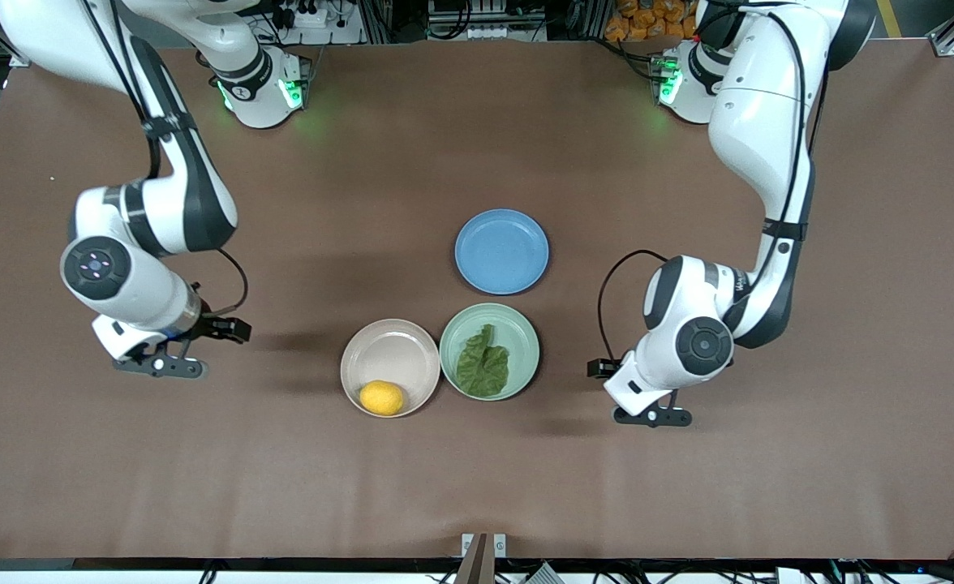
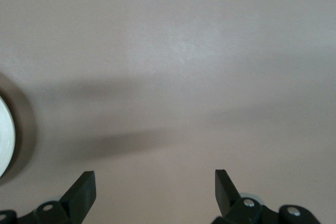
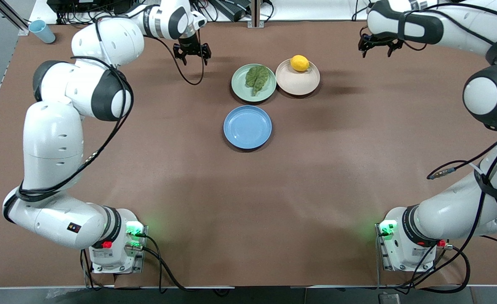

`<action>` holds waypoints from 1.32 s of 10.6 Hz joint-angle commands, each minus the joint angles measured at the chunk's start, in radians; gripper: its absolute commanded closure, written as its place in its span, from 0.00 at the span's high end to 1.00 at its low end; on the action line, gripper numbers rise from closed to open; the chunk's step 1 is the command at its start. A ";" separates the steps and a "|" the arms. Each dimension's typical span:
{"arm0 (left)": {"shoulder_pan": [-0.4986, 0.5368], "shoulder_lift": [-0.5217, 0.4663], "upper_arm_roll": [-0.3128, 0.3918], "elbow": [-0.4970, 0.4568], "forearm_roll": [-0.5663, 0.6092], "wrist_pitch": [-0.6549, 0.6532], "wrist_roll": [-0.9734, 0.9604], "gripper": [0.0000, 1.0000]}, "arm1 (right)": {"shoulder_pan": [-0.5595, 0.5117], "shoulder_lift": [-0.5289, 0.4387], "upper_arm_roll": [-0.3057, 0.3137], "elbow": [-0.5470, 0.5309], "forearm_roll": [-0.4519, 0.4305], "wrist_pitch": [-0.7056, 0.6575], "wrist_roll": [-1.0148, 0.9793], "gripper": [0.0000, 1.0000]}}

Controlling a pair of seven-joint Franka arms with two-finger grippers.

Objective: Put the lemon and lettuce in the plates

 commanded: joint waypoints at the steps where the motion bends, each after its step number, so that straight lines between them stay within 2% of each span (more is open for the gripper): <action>1: 0.046 -0.027 -0.006 -0.020 0.040 -0.042 0.041 1.00 | -0.064 -0.123 0.013 -0.046 0.041 -0.080 -0.100 1.00; 8: 0.172 -0.055 -0.004 -0.025 0.075 -0.127 0.178 1.00 | -0.058 -0.238 0.016 -0.063 0.064 -0.101 -0.122 1.00; 10: 0.185 -0.055 -0.004 -0.023 0.077 -0.128 0.178 1.00 | -0.078 -0.254 0.016 -0.025 0.147 -0.104 -0.124 1.00; 14: 0.192 -0.087 -0.006 -0.026 0.077 -0.154 0.166 1.00 | -0.119 -0.312 0.018 0.056 0.149 -0.285 -0.231 1.00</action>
